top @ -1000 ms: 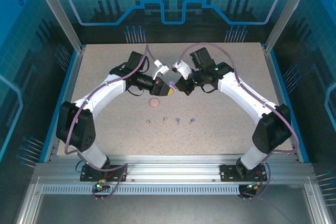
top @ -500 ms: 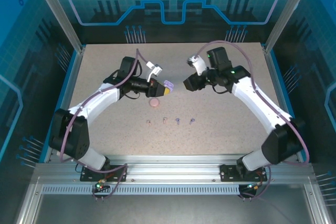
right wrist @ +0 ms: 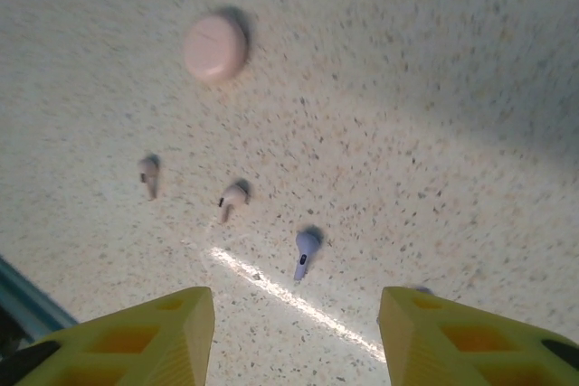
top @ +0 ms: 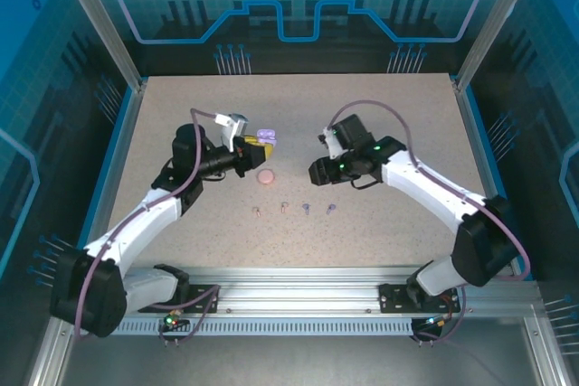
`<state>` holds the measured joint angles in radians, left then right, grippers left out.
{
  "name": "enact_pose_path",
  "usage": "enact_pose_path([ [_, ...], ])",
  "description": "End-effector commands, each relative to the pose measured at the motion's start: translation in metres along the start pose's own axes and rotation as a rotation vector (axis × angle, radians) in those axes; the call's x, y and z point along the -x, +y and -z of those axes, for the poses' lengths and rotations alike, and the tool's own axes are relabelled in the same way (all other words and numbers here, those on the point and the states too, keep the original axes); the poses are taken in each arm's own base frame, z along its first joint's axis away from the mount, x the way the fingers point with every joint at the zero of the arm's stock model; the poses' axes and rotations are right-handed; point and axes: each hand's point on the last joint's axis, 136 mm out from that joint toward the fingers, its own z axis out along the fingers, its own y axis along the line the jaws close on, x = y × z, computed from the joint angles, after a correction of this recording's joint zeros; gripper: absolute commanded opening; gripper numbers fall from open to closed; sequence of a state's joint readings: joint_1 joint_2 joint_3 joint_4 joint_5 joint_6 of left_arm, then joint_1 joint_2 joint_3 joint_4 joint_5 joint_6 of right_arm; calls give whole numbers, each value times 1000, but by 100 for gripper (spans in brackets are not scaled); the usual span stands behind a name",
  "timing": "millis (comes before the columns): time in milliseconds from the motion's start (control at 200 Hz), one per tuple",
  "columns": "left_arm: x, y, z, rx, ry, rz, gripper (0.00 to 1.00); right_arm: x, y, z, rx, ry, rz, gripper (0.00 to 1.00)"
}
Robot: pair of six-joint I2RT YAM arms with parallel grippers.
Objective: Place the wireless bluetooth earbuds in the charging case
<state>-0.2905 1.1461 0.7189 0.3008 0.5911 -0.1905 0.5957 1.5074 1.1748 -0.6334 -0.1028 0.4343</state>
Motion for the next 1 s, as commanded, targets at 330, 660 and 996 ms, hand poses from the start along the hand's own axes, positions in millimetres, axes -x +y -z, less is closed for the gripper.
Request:
enact_pose_path([
  [330,33,-2,25,177,-254,-137,0,-46,-6,-77,-290,202,-131,46],
  [660,34,-4,29,177,-279,-139,0,-56,-5,-101,-372,244,-121,40],
  [996,36,-5,32,181,-290,-144,0,-60,-7,-114,-399,269,-118,37],
])
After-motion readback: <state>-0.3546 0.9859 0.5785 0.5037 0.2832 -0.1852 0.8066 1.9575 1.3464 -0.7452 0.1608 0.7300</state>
